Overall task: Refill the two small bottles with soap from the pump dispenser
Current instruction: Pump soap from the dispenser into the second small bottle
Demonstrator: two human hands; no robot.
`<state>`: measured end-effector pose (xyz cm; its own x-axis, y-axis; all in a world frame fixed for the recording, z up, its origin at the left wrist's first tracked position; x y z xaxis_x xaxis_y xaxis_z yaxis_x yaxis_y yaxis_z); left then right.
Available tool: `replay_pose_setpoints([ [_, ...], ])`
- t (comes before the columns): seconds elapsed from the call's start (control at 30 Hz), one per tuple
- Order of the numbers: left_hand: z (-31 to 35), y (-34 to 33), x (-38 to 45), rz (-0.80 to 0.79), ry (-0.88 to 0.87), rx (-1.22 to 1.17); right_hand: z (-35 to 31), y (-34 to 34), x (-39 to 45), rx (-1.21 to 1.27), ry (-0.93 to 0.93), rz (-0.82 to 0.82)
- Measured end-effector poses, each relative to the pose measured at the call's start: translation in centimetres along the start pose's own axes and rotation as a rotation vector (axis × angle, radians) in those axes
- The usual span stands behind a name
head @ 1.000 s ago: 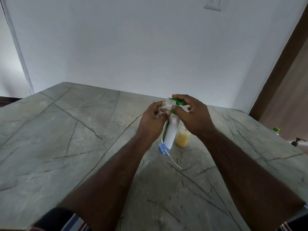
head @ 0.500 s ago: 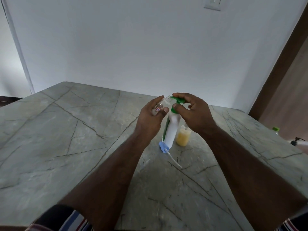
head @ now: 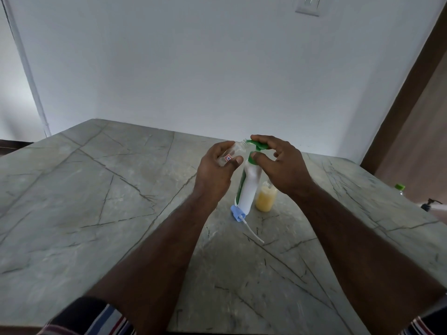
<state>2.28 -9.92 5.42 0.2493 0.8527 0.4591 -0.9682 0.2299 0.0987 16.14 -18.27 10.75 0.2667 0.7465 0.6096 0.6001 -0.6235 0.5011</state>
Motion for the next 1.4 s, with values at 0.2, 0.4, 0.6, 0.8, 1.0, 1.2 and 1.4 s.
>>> replay_pose_setpoints([
  [0.2, 0.0, 0.1, 0.0, 0.009, 0.003, -0.013, -0.1, 0.0, -0.2, -0.013, 0.017, 0.008],
  [0.4, 0.0, 0.0, 0.0, 0.008, -0.014, 0.021, 0.3, -0.4, -0.9, -0.065, 0.036, 0.009],
  [0.6, 0.0, -0.2, -0.3, -0.004, 0.008, -0.018, -0.1, 0.0, -0.3, -0.044, 0.033, -0.01],
  [0.8, 0.1, -0.1, -0.3, 0.0, 0.008, -0.036, -0.2, 0.0, -0.1, -0.044, 0.019, -0.005],
  [1.0, -0.1, -0.1, -0.3, 0.0, 0.007, 0.007, 0.3, -0.5, -0.9, -0.035, 0.026, 0.017],
  [1.2, 0.0, 0.0, -0.5, -0.002, 0.016, -0.009, -0.1, 0.0, -0.4, -0.055, 0.025, -0.012],
  [1.4, 0.1, -0.1, -0.3, -0.001, 0.016, -0.017, -0.1, 0.0, 0.0, -0.059, 0.01, -0.005],
])
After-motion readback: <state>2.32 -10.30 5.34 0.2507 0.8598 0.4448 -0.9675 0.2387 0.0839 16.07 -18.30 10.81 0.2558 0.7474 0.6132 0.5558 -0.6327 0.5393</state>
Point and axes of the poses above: each hand's wrist, its own x-axis towards the middle knuckle, its own y-axis out of the back of the hand, z = x × y, the point moved 5 cm from there along x, towards the middle knuckle, and after that the axes turned 7 degrees about x, right-handed, at the moved point
